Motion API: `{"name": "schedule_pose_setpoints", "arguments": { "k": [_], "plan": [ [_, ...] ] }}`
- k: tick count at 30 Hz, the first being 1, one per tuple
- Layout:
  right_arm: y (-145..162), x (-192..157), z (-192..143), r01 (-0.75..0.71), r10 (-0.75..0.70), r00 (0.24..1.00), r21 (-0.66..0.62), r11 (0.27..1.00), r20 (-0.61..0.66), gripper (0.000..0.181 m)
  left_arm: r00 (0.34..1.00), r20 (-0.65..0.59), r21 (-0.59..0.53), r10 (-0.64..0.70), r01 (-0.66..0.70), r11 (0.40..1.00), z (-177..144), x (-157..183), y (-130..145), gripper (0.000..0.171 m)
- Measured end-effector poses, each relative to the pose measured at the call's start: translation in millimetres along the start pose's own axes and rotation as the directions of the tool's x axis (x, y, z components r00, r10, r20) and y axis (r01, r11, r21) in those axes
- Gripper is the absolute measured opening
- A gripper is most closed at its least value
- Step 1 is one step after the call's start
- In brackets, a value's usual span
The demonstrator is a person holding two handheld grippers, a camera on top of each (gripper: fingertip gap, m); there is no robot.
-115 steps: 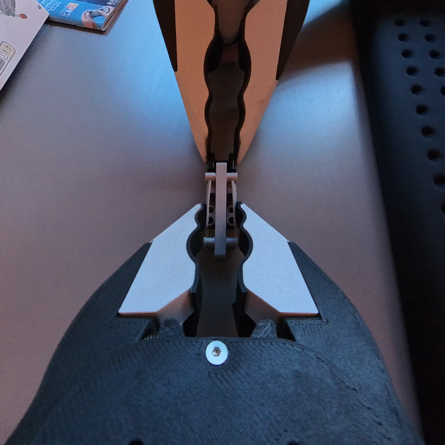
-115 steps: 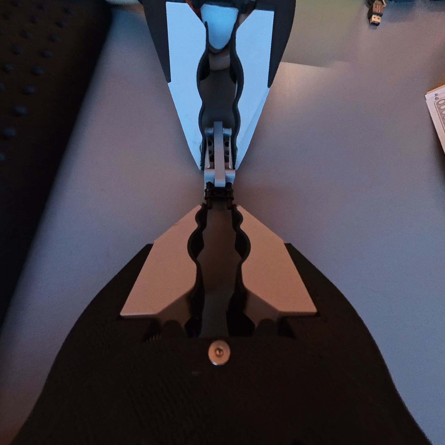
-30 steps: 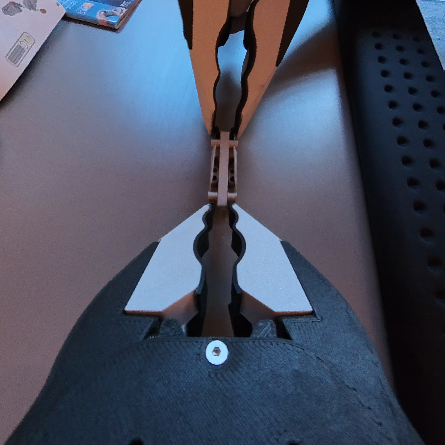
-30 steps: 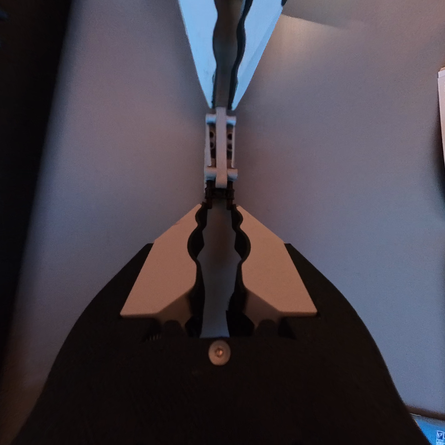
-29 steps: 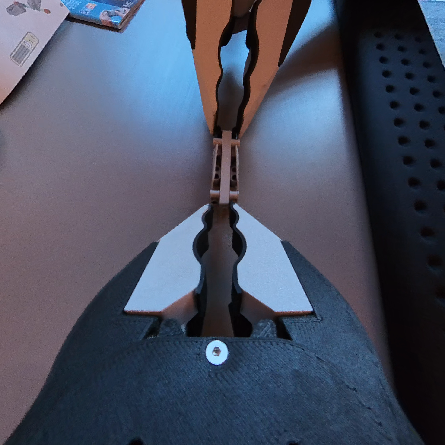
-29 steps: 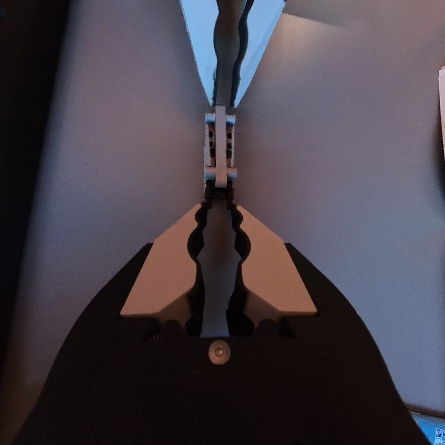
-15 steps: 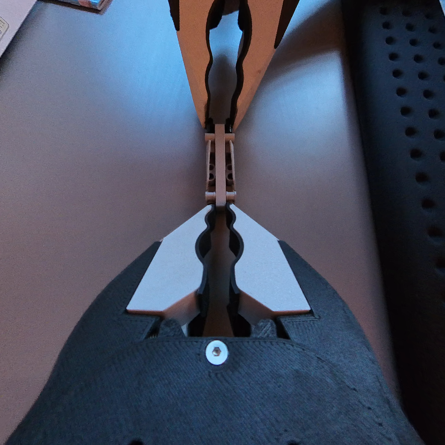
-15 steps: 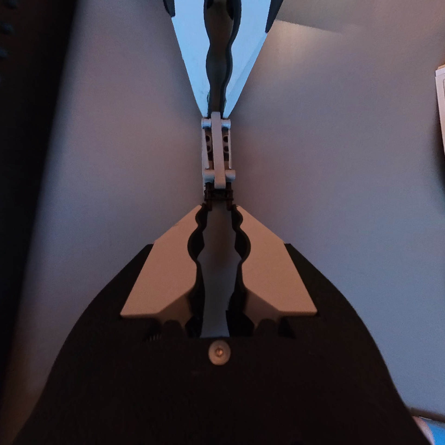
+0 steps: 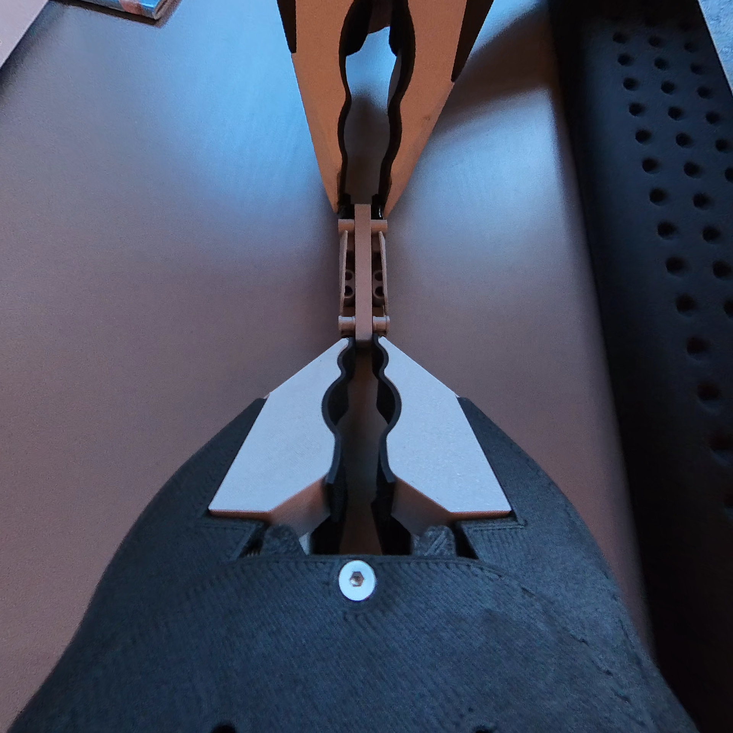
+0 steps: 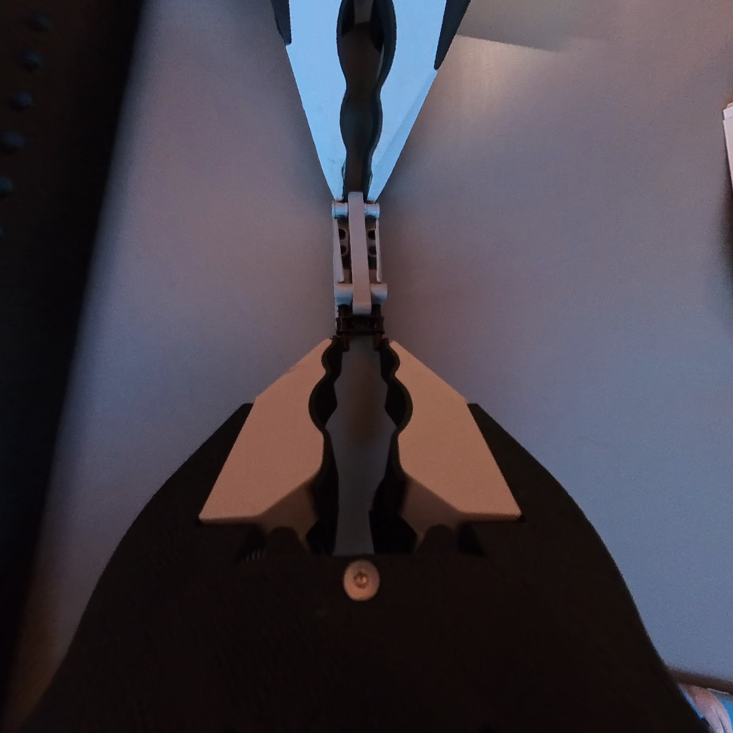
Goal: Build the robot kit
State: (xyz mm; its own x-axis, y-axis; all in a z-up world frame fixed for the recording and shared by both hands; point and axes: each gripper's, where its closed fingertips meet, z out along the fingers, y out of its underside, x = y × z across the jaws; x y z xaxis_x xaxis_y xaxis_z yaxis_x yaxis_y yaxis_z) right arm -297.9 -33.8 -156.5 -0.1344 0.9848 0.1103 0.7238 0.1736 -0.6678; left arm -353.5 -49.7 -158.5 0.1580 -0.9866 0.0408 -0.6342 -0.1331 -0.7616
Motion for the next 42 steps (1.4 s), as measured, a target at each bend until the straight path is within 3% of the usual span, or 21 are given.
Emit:
{"name": "schedule_pose_setpoints", "arguments": {
  "k": [32, 36, 42],
  "plan": [
    [0.1, 1.9, 2.9, 0.031, -0.031, 0.999, -0.013, 0.999, -0.008, 0.018, 1.0, 0.009, -0.013, -0.006, 0.006, 1.0, 0.9, -0.6, -0.8, 0.004],
    [3.7, 18.1, -0.6, 0.106, -0.114, 0.984, -0.064, 0.992, -0.137, 0.02, 0.985, 0.142, -0.031, 0.093, -0.089, 0.996, -0.7, -8.9, -6.5, 0.005],
    [-14.5, 31.0, -15.5, 0.381, -0.39, 0.831, -0.107, 0.918, -0.396, 0.02, 0.905, 0.338, 0.106, 0.257, -0.308, 0.945, -30.3, -4.3, -54.6, 0.005]
  ]
}}
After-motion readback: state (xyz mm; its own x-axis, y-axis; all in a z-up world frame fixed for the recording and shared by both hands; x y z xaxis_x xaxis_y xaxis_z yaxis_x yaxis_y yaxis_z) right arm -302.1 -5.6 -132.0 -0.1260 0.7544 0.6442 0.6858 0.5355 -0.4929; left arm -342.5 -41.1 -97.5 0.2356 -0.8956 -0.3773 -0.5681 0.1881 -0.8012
